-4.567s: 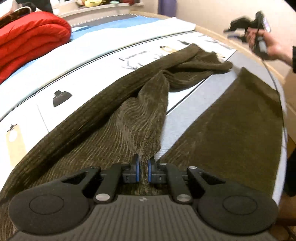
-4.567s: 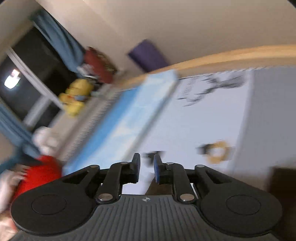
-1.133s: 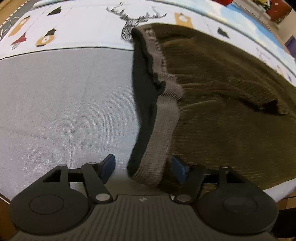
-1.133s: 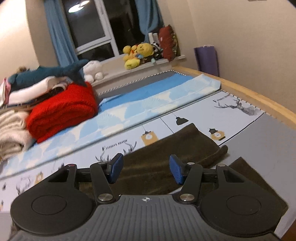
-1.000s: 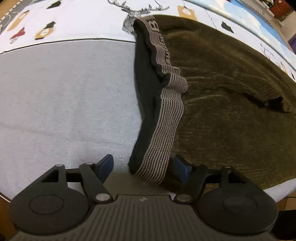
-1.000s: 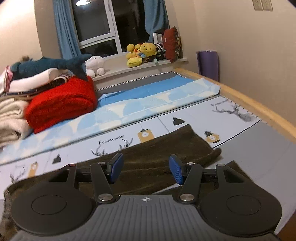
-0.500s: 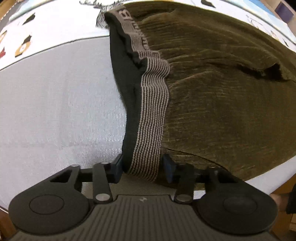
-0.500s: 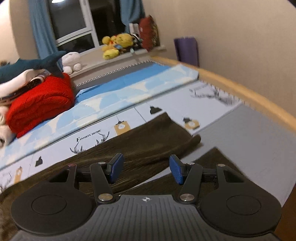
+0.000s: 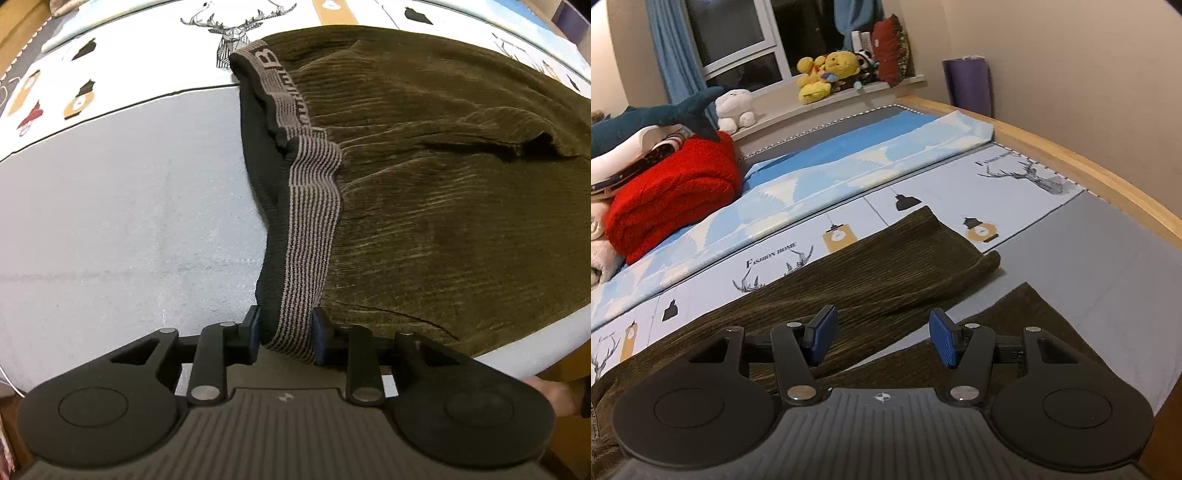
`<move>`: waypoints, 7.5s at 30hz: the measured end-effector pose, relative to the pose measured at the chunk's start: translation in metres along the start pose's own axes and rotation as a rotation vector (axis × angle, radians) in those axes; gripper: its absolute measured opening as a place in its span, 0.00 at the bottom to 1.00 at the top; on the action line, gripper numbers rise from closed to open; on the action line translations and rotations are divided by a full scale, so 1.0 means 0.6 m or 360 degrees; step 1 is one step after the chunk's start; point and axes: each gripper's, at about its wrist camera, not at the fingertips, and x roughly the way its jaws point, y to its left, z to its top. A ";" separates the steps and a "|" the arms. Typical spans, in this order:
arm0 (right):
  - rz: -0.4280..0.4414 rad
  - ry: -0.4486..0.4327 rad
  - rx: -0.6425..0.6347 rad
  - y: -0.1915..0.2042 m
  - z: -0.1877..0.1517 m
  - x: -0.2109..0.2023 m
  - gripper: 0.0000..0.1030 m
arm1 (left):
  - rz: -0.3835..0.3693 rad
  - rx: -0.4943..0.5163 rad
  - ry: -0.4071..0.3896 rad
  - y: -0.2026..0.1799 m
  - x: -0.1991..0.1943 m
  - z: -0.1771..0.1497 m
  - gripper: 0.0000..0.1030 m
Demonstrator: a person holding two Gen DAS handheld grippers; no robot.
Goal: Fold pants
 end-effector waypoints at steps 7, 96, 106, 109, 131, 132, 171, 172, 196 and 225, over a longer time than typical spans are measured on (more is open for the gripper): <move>-0.0006 0.0008 -0.0056 0.013 -0.003 -0.001 0.56 | -0.0071 -0.0164 -0.0122 0.003 0.002 0.048 0.77; 0.0094 -0.0278 -0.0358 0.134 0.028 0.063 0.65 | 0.0057 -0.0180 -0.0820 -0.134 -0.032 0.260 0.77; 0.0220 -0.0188 -0.0340 0.160 0.038 0.068 0.60 | -0.0098 -0.0290 -0.0811 -0.074 0.043 0.349 0.75; 0.0232 -0.0188 -0.0405 0.166 0.036 0.066 0.60 | -0.0001 -0.0154 -0.0782 -0.095 0.082 0.379 0.78; 0.0152 0.0002 -0.0321 0.149 0.030 0.096 0.60 | 0.0179 0.0472 -0.0662 -0.199 0.023 0.324 0.03; 0.0160 0.0008 -0.0328 0.152 0.028 0.096 0.60 | 0.0154 0.0476 -0.0674 -0.205 -0.001 0.306 0.03; 0.0202 0.0195 -0.0024 0.106 0.024 0.125 0.31 | -0.0430 -0.0803 0.0031 -0.056 0.011 0.140 0.75; 0.0215 0.0194 0.0006 0.104 0.027 0.132 0.32 | -0.0448 -0.0894 -0.0026 -0.044 0.003 0.143 0.75; 0.0180 0.0437 0.0242 0.172 0.012 0.419 0.51 | -0.0360 -0.1263 0.0027 -0.021 0.031 0.165 0.46; 0.0135 0.0646 -0.0027 0.073 -0.039 0.083 0.03 | -0.0350 -0.0766 -0.0260 0.016 -0.093 0.037 0.06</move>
